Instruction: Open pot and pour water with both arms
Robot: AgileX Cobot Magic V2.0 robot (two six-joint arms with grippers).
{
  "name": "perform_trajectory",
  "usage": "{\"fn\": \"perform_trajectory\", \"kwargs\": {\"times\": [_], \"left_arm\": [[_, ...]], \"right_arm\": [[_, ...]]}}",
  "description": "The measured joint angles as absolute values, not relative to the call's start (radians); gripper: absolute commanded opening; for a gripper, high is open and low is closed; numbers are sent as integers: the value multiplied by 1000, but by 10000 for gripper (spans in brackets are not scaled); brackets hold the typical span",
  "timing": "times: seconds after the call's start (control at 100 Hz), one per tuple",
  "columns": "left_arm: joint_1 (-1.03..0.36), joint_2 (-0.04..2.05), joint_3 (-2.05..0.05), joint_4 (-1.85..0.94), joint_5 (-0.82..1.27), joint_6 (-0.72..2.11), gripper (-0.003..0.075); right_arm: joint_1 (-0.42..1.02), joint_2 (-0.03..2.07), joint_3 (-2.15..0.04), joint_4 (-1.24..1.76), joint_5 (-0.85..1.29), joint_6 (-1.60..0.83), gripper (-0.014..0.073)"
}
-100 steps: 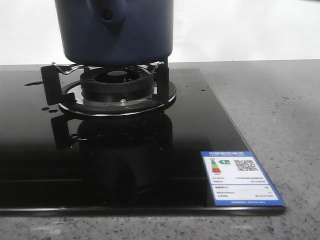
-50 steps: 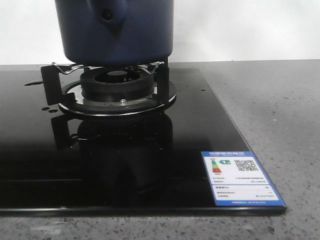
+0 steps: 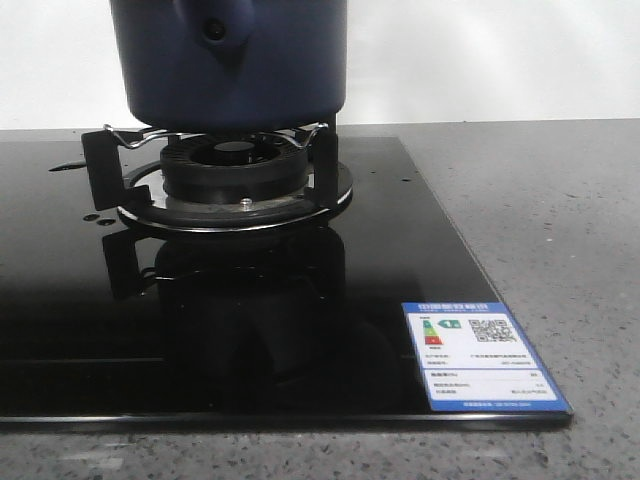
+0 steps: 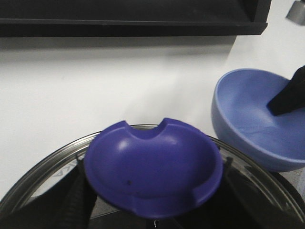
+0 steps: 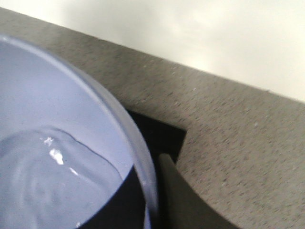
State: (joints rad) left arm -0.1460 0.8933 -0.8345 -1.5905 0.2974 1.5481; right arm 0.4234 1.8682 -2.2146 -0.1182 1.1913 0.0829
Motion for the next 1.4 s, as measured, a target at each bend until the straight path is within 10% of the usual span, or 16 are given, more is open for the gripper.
{"fn": "perform_trajectory", "kwargs": {"times": [1.4], "left_arm": [[-178, 893, -834, -1590, 295, 1548, 221]], "right_arm": [[793, 1932, -2215, -1185, 969, 175, -41]]}}
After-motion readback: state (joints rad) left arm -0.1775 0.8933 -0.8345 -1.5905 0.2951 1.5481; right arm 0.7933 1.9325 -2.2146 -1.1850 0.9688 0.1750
